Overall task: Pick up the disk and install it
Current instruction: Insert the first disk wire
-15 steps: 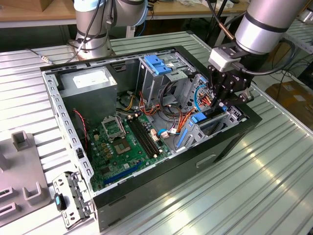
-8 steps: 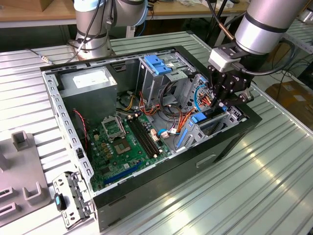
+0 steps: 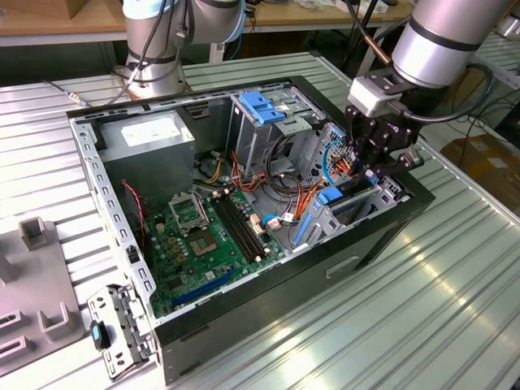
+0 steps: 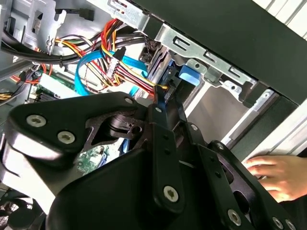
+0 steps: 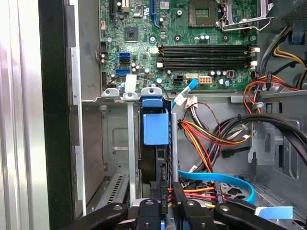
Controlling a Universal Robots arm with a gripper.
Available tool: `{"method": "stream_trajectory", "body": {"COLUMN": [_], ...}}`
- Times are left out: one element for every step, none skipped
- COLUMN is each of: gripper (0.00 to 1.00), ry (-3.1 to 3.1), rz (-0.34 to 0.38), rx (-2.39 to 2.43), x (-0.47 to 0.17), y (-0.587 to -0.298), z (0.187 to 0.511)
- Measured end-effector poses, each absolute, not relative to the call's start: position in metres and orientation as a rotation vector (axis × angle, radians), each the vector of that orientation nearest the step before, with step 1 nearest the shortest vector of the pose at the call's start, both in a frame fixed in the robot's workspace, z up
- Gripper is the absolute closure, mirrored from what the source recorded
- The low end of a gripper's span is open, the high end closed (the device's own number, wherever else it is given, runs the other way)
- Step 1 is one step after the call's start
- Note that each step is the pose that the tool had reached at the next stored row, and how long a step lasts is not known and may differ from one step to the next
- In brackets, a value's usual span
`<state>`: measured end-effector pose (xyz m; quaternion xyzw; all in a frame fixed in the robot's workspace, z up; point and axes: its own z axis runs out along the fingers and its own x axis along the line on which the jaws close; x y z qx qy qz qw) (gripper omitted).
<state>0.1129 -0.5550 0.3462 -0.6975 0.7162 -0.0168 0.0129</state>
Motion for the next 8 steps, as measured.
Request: {"method": "stream_trajectory", "body": {"gripper": [0.76, 0.76, 0.76, 0.76, 0.76, 0.76, 0.76, 0.77], "ry": [2.232, 2.232, 2.232, 2.232, 2.232, 2.232, 2.232, 2.232], "rz": [-0.053, -0.052, -0.052, -0.053, -0.052, -0.052, -0.052, -0.053], "rx": [-2.174, -2.174, -2.174, -2.174, -2.173, -2.173, -2.173, -2.174], "x": [0.1129, 0.1129, 0.1129, 0.1129, 0.1129, 0.1129, 0.1129, 0.1129], "y": [-0.5550, -0.5550, -0.5550, -0.5551, -0.5550, -0.5550, -0.5550, -0.5550], "z": [0.3493, 0.3512, 0.3526, 0.3536, 0.3535, 0.3536, 0.3536, 0.3537]}}
